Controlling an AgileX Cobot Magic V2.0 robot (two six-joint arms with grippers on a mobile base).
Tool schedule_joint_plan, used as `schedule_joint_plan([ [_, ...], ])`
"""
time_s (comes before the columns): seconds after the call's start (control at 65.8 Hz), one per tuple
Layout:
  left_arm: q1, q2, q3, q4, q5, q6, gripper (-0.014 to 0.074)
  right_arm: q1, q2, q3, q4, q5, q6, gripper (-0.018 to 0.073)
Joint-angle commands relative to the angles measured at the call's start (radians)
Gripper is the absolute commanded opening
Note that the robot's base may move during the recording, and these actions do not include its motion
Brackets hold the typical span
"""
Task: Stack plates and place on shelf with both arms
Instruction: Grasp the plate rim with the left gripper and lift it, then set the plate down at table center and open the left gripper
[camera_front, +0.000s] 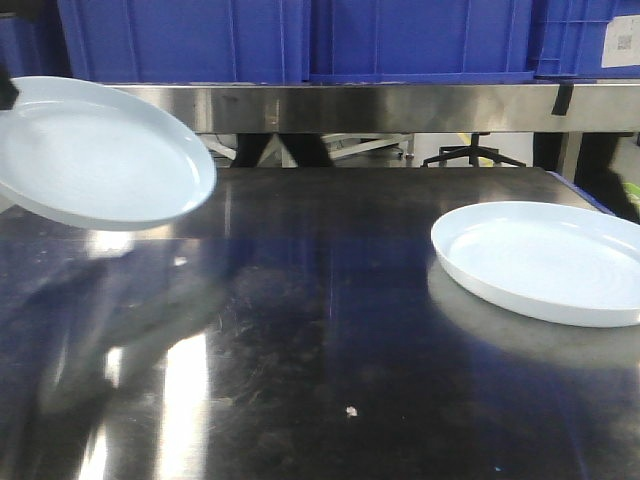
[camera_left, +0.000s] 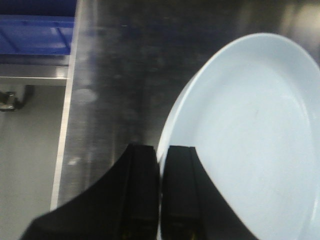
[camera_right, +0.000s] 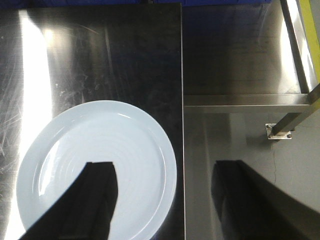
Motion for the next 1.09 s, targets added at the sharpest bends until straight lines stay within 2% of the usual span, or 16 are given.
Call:
schedule_joint_plan([
  [0.0,-0.047,-0.042,-0.035,-0.045,-0.057,-0.009,0.0099,-0.004,-0.016,-0.038,-0.007,-0.060,-0.007,0.0519],
  [0.228,-0.211,-0.009,-0.035,-0.095,-0.152,-0.009,0.0099,-0.004,-0.016,-0.038,-0.007,-0.059,-0.007,0.0519],
  [0.441,-0.304,0.071,-0.035,-0.112,-0.188,-0.009,0.0099,-0.004,-0.016,-0.038,-0.007,-0.052,-0.007,0.0519],
  [0.547,-0.320,0.114,-0.035,-0.117,-0.210,-0.009,0.0099,-0.004,-0.016,-0.038,-0.007,-0.052,-0.007,0.0519],
  [1.08,-0.320,0.262,-0.035,-0.121,-0.251,-0.009,0.0099,-0.004,-0.016,-0.038,-0.007,-0.052,-0.007,0.0519],
])
